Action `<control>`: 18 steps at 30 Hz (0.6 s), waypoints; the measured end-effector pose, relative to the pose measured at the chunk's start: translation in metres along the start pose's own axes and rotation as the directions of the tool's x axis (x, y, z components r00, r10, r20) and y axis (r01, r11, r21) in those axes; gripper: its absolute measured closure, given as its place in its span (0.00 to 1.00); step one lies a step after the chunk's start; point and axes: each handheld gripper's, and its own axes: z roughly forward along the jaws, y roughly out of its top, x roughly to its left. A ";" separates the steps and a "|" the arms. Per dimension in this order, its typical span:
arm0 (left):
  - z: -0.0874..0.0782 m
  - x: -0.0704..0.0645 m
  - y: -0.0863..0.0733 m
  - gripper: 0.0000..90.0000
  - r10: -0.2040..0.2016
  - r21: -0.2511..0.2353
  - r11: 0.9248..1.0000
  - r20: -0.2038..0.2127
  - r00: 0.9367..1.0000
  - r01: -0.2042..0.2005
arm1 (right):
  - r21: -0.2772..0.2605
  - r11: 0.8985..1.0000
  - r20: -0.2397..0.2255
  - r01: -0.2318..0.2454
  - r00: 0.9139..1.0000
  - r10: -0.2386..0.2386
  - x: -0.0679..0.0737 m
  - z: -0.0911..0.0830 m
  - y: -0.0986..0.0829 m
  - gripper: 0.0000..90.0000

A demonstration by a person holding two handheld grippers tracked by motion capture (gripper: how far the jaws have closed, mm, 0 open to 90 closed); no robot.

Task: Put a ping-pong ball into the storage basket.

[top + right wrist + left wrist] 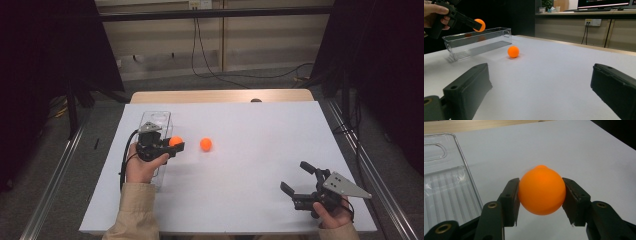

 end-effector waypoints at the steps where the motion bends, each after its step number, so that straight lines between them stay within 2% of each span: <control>1: 0.000 0.000 0.000 0.57 -0.005 -0.004 1.000 -0.002 1.000 0.005 | -0.002 1.000 0.000 -0.002 1.000 0.002 0.000 0.000 0.000 0.02; 9: -0.003 0.003 0.000 0.57 0.000 -0.003 1.000 -0.007 1.000 0.000 | -0.002 1.000 0.000 -0.001 1.000 0.001 0.000 0.000 0.000 0.02; 18: -0.006 0.006 -0.001 0.57 -0.013 -0.014 1.000 -0.020 1.000 0.012 | 0.000 1.000 -0.001 0.001 1.000 -0.001 0.000 0.000 0.000 0.02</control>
